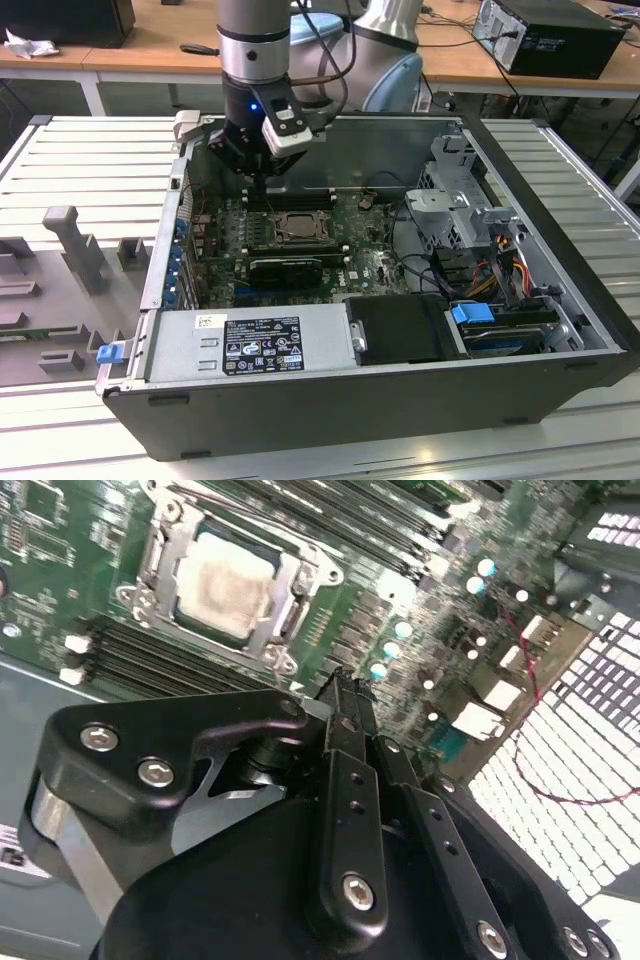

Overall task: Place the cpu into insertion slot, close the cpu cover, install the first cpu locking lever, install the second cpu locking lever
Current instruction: 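Install the first cpu locking lever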

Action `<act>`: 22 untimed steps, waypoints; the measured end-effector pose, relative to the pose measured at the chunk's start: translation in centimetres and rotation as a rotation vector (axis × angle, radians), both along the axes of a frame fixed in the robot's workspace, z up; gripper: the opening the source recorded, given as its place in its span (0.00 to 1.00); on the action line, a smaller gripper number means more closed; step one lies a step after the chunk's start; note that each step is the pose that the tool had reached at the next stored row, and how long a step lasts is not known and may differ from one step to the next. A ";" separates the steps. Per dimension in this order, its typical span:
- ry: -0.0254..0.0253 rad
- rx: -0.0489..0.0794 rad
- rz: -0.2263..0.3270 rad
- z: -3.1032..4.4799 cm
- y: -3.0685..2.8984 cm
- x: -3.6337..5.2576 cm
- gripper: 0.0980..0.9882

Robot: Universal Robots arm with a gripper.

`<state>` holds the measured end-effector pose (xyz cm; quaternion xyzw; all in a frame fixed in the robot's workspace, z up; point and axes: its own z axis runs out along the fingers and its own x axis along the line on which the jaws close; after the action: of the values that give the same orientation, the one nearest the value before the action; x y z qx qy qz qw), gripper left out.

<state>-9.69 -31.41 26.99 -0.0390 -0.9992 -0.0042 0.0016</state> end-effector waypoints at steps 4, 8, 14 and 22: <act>-0.0007 0.000 0.000 -0.28 0.23 -1.17 0.01; -0.0007 0.000 0.000 -0.47 0.58 -1.32 0.01; -0.0008 0.000 0.000 -1.05 2.30 -1.59 0.01; -0.0007 0.000 0.000 -1.32 3.12 -1.53 0.01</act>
<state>-11.22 -28.29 25.68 -0.0389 -0.9992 -0.0041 0.0013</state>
